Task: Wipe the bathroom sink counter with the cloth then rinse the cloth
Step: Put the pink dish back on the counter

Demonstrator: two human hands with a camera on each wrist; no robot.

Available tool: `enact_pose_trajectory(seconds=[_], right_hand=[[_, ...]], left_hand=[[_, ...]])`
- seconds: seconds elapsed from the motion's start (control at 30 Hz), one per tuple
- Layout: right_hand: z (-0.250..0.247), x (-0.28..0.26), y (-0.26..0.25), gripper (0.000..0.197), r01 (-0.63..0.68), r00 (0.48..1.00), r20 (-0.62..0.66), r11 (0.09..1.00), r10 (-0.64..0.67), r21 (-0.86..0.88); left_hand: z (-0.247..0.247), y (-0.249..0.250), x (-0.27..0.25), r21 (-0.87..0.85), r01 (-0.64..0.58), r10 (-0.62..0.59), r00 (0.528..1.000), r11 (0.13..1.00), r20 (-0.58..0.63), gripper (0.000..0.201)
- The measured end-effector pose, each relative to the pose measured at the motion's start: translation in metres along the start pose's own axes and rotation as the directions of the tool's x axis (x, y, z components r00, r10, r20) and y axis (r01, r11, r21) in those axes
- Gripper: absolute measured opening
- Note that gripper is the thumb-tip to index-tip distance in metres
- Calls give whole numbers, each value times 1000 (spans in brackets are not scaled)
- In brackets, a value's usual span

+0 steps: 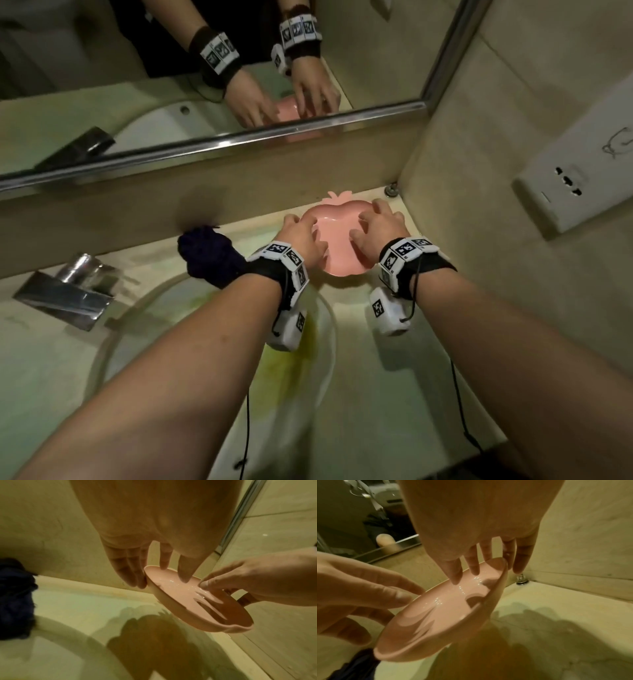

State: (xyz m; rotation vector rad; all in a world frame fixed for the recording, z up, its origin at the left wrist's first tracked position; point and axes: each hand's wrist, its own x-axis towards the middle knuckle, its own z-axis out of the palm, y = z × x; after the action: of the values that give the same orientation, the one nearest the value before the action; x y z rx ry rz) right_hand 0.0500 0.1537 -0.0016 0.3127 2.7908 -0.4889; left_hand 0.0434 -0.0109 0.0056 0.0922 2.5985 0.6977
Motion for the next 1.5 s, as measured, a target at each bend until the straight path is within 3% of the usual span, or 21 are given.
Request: enact_pose_trajectory(seconds=[0.23,0.53,1.0,1.27,1.4,1.5], right_hand=[[11,34,41,57,-37,996,82,998,42,-59],[21,71,67,44,-95,987,127,993,103,-71],[28,88,75,52,-101,991,87,995,101,-13],[17,68,40,57,11,1000,-7,1000,-11,-2],[12,50,-6,51,133,991,8,991,-133,-29],[7,29,-50,52,177,984,21,983,-178,45]], left_hand=[[37,18,33,7,18,-19,996,1000,84,54],[63,35,71,-5,22,-22,993,1000,119,57],[74,38,88,26,-8,5,993,1000,118,70],[47,20,71,105,-37,39,999,994,-14,59],[18,-1,47,174,-38,56,994,984,-99,58],[-11,-25,20,213,-14,53,982,977,-180,51]])
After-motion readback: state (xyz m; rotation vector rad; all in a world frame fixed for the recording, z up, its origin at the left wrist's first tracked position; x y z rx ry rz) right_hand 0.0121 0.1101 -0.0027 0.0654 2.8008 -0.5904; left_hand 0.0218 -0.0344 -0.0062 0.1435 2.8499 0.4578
